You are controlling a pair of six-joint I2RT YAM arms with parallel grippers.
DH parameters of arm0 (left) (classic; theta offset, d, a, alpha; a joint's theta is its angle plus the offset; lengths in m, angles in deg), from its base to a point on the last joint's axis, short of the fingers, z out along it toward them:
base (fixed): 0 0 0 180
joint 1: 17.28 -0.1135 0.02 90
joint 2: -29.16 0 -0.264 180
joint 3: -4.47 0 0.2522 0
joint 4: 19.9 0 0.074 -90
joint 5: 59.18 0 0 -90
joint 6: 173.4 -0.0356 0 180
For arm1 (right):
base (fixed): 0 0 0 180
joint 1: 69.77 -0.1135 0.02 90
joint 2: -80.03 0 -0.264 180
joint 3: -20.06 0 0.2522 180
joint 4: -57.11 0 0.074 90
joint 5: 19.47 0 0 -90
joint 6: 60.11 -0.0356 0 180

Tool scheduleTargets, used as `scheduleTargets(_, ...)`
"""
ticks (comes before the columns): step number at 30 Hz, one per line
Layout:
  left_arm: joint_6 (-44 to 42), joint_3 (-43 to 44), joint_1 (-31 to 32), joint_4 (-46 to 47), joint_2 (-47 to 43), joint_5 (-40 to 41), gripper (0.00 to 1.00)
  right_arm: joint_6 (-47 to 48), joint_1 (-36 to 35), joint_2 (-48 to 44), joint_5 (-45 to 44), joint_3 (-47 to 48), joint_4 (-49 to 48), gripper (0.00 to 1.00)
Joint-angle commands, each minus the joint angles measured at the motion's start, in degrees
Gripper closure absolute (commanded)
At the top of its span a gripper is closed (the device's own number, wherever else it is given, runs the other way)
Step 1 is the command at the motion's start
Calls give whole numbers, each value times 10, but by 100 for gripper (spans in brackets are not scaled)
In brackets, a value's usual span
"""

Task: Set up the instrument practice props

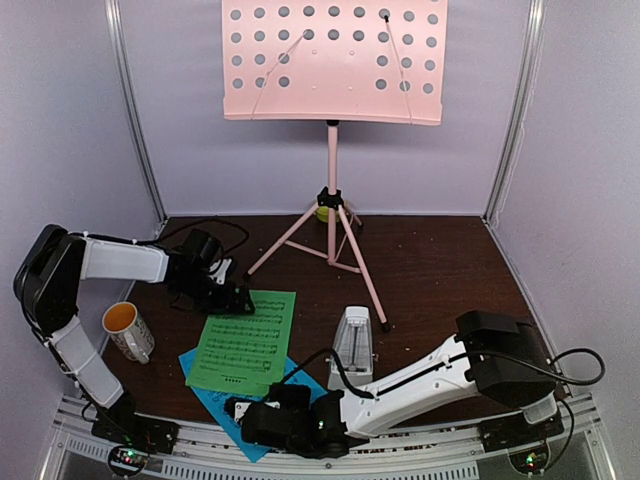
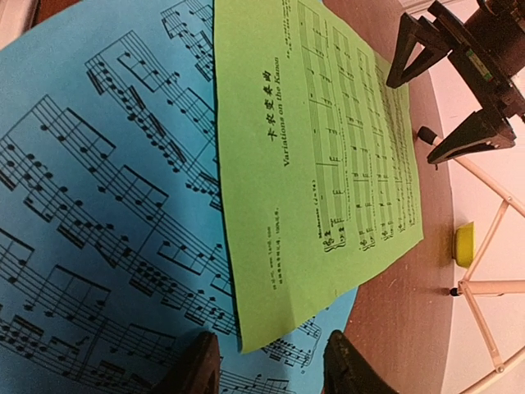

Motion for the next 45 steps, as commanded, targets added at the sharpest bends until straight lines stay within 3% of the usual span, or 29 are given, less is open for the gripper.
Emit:
scheduleTargets(1, -16, -14, 13, 21, 11, -11, 7, 25, 10, 24, -41, 19, 1, 57)
scheduleTargets(7, -9, -32, 28, 36, 9, -27, 8, 50, 22, 43, -58, 36, -2, 57)
scheduleTargets(12, -1, -47, 34, 49, 11, -36, 9, 81, 27, 52, -70, 34, -30, 64)
scheduleTargets(26, -9, -30, 38, 22, -22, -26, 9, 115, 29, -16, -75, -3, -84, 100)
scheduleTargets(37, -46, 60, 35, -104, -205, 6, 2, 119, 28, -167, -44, -78, -122, 100)
scheduleTargets(45, -121, 134, 26, -164, -360, -10, 2, 89, 29, -303, 40, -100, -70, 100)
